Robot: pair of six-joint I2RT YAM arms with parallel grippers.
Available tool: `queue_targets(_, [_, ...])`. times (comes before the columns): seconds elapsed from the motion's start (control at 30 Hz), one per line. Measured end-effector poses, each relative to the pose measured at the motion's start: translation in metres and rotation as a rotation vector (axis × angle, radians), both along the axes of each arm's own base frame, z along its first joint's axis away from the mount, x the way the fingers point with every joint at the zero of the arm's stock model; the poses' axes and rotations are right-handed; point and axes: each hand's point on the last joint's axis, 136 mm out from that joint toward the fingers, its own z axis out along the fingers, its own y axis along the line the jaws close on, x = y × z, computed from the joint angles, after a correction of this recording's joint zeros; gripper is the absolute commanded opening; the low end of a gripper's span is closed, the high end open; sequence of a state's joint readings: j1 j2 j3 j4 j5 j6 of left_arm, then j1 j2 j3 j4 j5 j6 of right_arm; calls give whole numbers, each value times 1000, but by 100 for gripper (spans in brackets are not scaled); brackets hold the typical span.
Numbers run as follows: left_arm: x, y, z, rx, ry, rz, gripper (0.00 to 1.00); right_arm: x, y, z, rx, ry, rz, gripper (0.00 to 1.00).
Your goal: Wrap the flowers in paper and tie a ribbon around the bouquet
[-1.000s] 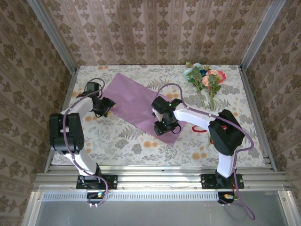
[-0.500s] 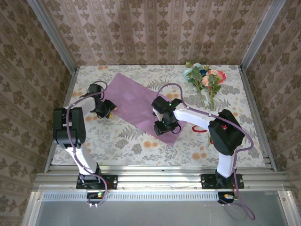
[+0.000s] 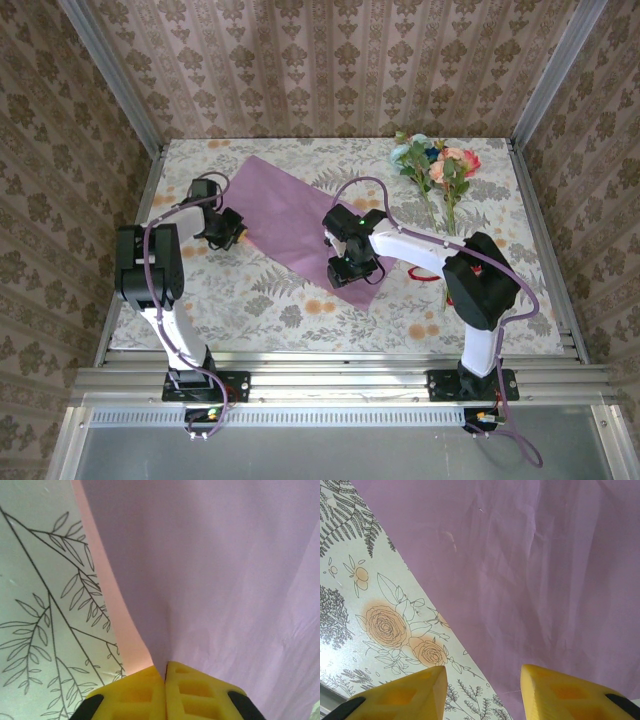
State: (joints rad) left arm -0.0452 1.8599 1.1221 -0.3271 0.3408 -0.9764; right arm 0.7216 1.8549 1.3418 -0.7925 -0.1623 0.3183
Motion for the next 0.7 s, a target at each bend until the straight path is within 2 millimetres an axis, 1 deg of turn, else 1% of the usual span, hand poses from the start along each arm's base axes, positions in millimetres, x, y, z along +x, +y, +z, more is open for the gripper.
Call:
queue_targets(0.07, [0,0,0,1,-1,-2,0,0,0,0,0,0,0,45])
queue_targets(0.13, [0,0,0,1,-1,-2,0,0,0,0,1,-1,0,49])
queue_targets(0.23, [0,-2,3,0,-6,-4,0,1,1,1,5,-6,-1,59])
queue_targets(0.33, [-1,-5,11,0,-16,-13,0,2,3,1,-1,-24,13,67])
queue_targets(0.43, [1,-10,27,-2,-32,-23,0,3,10,4,-14,-69,49,74])
queue_targets(0.47, [3,-11,35,-3,-48,-27,0,4,14,6,-17,-88,63,76])
queue_targets(0.6, [5,-17,63,-12,-95,-30,0,15,35,26,-5,-197,102,82])
queue_targets(0.7, [7,-18,78,-20,-121,-26,0,26,51,44,6,-276,121,86])
